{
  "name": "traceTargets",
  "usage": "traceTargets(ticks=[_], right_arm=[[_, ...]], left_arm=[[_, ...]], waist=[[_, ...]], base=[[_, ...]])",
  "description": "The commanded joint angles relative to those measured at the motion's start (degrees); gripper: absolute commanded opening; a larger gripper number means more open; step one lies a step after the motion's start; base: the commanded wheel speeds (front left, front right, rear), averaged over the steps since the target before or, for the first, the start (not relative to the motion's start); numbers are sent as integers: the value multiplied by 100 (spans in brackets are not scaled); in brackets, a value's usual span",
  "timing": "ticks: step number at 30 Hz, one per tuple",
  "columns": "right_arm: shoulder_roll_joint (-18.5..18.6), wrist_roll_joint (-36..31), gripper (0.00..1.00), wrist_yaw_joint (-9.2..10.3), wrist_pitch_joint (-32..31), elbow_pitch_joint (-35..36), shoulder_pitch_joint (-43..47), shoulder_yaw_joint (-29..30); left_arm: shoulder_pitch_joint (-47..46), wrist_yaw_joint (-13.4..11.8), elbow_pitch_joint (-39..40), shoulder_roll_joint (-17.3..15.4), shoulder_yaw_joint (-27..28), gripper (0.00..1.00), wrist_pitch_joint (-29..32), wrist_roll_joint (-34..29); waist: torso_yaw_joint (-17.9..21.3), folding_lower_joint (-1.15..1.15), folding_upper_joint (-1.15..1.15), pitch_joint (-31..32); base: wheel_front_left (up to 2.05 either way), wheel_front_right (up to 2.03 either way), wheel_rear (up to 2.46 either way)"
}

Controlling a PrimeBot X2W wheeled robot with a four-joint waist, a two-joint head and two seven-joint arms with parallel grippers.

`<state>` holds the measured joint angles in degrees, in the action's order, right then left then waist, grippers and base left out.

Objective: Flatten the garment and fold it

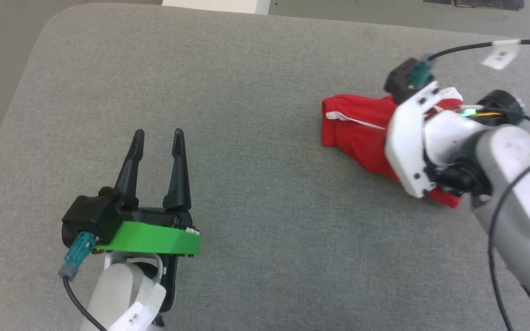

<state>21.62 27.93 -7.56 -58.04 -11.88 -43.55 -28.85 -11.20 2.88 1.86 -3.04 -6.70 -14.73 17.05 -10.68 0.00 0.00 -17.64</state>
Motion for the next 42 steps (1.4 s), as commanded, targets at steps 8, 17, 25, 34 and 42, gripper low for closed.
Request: traceTargets(ticks=[8, 17, 25, 34, 42], right_arm=[[-365, 73, 0, 8, 405, -714, -480, -500], [-756, 47, 0, 8, 917, -1429, -773, -843], [-865, 266, 100, 8, 1277, -1755, -814, -1078], [-940, 855, 100, 8, 1758, -1351, -852, -1271], [-691, 1249, 100, 8, 2574, -655, -756, -1033]], left_arm=[[35, -55, -1, 16, -69, 100, -27, 118], [-17, -92, -25, 16, -160, 100, -27, 173], [11, -92, -80, 16, -155, 100, -27, 155], [184, -50, -153, 16, -45, 100, -27, 55], [310, 12, -231, 16, 29, 100, -27, -37]], waist=[[-200, 0, 0, -90], [-294, 0, 0, -209], [-244, 0, 0, -91], [50, 0, 0, 296], [356, 0, 0, 647]], base=[[0, 0, 0], [0, 0, 0], [0, 0, 0], [0, 0, 0], [0, 0, 0]])
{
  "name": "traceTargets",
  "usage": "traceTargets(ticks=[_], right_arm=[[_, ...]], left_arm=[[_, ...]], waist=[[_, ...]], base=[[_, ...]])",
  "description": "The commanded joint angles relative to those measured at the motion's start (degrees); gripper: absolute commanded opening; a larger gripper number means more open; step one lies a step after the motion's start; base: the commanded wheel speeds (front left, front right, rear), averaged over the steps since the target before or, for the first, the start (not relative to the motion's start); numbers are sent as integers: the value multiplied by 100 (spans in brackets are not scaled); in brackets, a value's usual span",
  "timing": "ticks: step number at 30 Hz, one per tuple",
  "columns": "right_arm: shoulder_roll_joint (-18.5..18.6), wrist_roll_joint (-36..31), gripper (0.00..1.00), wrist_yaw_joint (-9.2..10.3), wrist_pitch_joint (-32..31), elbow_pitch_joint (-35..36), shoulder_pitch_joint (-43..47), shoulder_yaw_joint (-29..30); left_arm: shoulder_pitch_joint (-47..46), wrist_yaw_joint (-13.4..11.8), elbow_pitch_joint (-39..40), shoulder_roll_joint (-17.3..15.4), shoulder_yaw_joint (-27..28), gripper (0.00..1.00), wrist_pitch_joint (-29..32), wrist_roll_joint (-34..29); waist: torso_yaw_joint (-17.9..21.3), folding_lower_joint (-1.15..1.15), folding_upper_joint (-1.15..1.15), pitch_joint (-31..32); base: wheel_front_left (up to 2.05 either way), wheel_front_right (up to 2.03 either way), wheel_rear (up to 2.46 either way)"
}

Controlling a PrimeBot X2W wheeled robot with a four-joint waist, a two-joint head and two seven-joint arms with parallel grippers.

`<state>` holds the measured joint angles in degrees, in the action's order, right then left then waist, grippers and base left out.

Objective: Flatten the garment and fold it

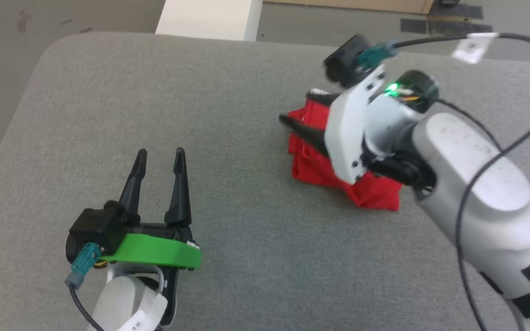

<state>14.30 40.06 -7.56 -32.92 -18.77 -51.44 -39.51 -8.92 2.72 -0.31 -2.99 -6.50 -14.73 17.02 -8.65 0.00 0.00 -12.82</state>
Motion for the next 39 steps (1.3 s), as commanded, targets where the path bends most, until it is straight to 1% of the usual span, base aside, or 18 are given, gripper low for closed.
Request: traceTargets(ticks=[1, 6, 12, 17, 21, 24, 26, 30, 34, 39], right_arm=[[98, 39, 100, 8, 197, 116, 67, 108], [374, -113, 100, 8, 1181, 496, 409, 745], [492, -548, 100, 8, 2542, 844, 1098, 1696], [388, -1001, 100, 8, 3651, 994, 1858, 2603], [143, -1373, 100, 8, 4332, 1078, 2530, 3460], [-126, -1696, 100, 8, 4562, 1223, 3071, 4020], [-317, -1883, 100, 8, 4634, 1338, 3425, 4290], [-658, -2238, 100, 8, 4710, 1576, 4112, 4667], [-898, -2367, 100, 8, 4738, 1678, 4726, 4853], [-1036, -2493, 100, 8, 4686, 1628, 5242, 4793]], left_arm=[[90, 35, -23, 12, 17, 100, -27, -44], [133, 43, -59, 12, 94, 100, -27, -103], [189, 35, -80, 12, 223, 100, -27, -158], [232, 20, -103, 12, 295, 100, -27, -198], [263, 6, -134, 12, 315, 100, -27, -230], [282, -26, -211, 12, 317, 100, -27, -266], [285, -48, -265, 12, 324, 100, -27, -289], [317, -86, -348, 12, 330, 100, -27, -320], [337, -127, -395, 12, 321, 100, -27, -326], [334, -166, -450, 12, 299, 100, -27, -306]], waist=[[176, 0, 0, 197], [346, 0, 0, 392], [535, 0, 0, 512], [643, 0, 0, 591], [688, 0, 0, 660], [699, 0, 0, 711], [698, 0, 0, 755], [679, 0, 0, 803], [639, 0, 0, 814], [599, 0, 0, 775]], base=[[0, 0, 0], [0, 0, 0], [0, 0, 0], [0, 0, 0], [0, 0, 0], [0, 0, 0], [0, 0, 0], [0, 0, 0], [0, 0, 0], [0, 0, 0]])
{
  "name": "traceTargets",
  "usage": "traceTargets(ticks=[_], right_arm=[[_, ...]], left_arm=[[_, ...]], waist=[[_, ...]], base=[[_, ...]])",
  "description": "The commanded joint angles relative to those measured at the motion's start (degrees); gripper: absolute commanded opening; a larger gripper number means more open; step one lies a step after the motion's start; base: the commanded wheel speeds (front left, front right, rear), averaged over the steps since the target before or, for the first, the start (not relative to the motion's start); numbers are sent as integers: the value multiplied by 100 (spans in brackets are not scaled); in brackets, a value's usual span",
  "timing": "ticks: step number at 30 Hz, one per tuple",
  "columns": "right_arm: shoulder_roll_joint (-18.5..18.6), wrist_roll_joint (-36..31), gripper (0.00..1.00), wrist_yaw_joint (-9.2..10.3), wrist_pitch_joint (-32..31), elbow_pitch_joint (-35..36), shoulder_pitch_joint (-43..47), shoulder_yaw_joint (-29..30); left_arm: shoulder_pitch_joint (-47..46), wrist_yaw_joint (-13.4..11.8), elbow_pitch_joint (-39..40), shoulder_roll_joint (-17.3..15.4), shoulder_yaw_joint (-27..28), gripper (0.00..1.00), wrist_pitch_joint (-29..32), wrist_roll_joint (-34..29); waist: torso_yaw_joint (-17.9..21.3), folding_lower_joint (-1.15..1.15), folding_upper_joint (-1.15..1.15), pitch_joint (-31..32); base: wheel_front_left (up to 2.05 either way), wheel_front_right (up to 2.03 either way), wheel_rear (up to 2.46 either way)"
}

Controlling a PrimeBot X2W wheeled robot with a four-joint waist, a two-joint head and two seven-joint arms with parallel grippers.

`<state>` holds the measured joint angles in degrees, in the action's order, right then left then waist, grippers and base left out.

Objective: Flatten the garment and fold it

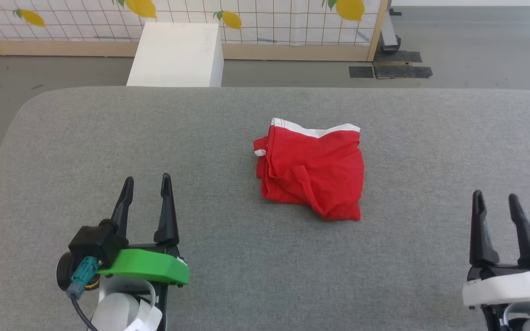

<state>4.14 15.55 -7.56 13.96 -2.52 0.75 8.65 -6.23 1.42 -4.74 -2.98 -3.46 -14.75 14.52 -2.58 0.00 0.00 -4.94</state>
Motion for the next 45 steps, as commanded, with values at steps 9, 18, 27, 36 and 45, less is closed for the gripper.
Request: traceTargets(ticks=[9, 18, 27, 36, 45], right_arm=[[39, -224, 100, 8, -628, -68, -311, -179], [590, 24, 100, 8, -2831, -762, -1712, -963], [699, -3, 100, 8, -5262, -2226, -3596, -1893], [656, -341, 100, 8, -5647, -2992, -4195, -2208], [673, -326, 100, 8, -5730, -3473, -4082, -2440]], left_arm=[[28, -47, -48, 11, -63, 100, -25, -43], [-93, -42, -114, 11, -153, 100, -25, 4], [-319, -81, -112, 11, -348, 100, -25, 139], [-472, -121, -82, 11, -526, 100, -25, 245], [-544, -143, -104, 11, -625, 100, -25, 301]], waist=[[-66, 0, 0, -115], [-173, 0, 0, -352], [-520, 0, 0, -824], [-841, 0, 0, -1186], [-992, 0, 0, -1278]], base=[[0, 0, 0], [0, 0, 0], [0, 0, 0], [0, 0, 0], [0, 0, 0]])
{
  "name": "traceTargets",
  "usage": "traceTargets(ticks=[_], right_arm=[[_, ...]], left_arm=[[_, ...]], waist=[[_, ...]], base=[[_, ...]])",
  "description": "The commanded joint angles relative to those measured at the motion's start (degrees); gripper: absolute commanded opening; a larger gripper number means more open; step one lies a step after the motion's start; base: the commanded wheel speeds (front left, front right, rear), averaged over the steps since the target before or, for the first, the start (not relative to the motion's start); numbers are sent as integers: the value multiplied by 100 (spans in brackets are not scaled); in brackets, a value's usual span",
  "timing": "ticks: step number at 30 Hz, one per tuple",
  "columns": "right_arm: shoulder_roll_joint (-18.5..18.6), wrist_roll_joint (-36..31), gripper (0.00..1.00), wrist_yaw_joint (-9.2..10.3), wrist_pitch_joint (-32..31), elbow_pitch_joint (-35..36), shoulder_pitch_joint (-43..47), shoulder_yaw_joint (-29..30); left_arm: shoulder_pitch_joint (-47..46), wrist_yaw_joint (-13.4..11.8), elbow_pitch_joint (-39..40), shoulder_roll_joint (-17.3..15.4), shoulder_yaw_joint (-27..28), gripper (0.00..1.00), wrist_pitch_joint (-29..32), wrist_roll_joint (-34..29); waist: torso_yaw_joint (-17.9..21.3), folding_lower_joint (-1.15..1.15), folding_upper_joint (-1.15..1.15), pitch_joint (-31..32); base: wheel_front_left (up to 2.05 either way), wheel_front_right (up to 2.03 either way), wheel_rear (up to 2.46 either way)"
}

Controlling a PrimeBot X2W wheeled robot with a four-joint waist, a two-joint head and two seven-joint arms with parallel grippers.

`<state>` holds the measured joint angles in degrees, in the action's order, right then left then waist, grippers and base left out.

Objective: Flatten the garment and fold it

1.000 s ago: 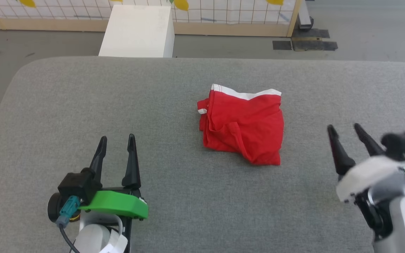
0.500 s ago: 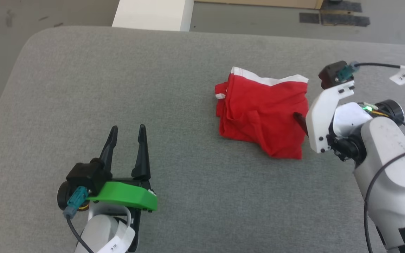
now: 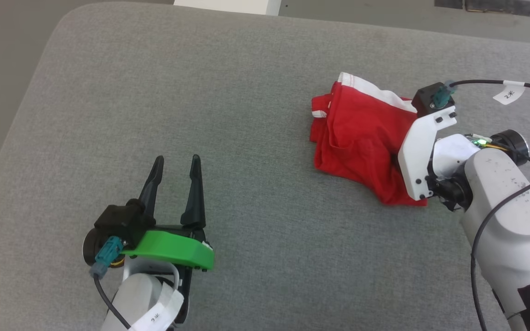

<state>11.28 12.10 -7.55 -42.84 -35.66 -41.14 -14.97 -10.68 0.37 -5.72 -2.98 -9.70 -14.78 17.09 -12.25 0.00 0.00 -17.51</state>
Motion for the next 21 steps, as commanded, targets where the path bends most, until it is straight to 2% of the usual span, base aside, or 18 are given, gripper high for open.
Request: traceTargets(ticks=[1, 2, 3, 4, 13, 18, 21], right_arm=[[-37, 77, 100, 6, -76, -196, 131, -100], [-27, 111, 69, 6, -94, -222, 142, -102], [-6, 139, 14, 6, -102, -233, 148, -124], [10, 169, 0, 6, -107, -240, 153, -132], [330, 530, 0, 6, 67, 27, 120, -457], [591, 966, 0, 6, 94, 477, 179, -969], [934, 1325, 0, 6, 1, 861, 266, -1303]], left_arm=[[-103, -45, -9, 11, -12, 100, -22, 52], [-105, -50, -10, 11, -21, 100, -22, 58], [-110, -56, -9, 11, -34, 100, -22, 67], [-114, -60, -9, 11, -44, 100, -22, 74], [-11, -60, -36, 11, -44, 100, -22, 75], [135, -25, -9, 11, 66, 100, -22, 16], [179, -2, 25, 11, 108, 100, -22, -27]], waist=[[-34, 0, 0, -19], [-39, 0, 0, -17], [-46, 0, 0, -18], [-51, 0, 0, -12], [141, 0, 0, 319], [629, 0, 0, 562], [1060, 0, 0, 615]], base=[[0, 0, 0], [0, 0, 0], [0, 0, 0], [0, 0, 0], [0, 0, 0], [0, 0, 0], [0, 0, 0]])
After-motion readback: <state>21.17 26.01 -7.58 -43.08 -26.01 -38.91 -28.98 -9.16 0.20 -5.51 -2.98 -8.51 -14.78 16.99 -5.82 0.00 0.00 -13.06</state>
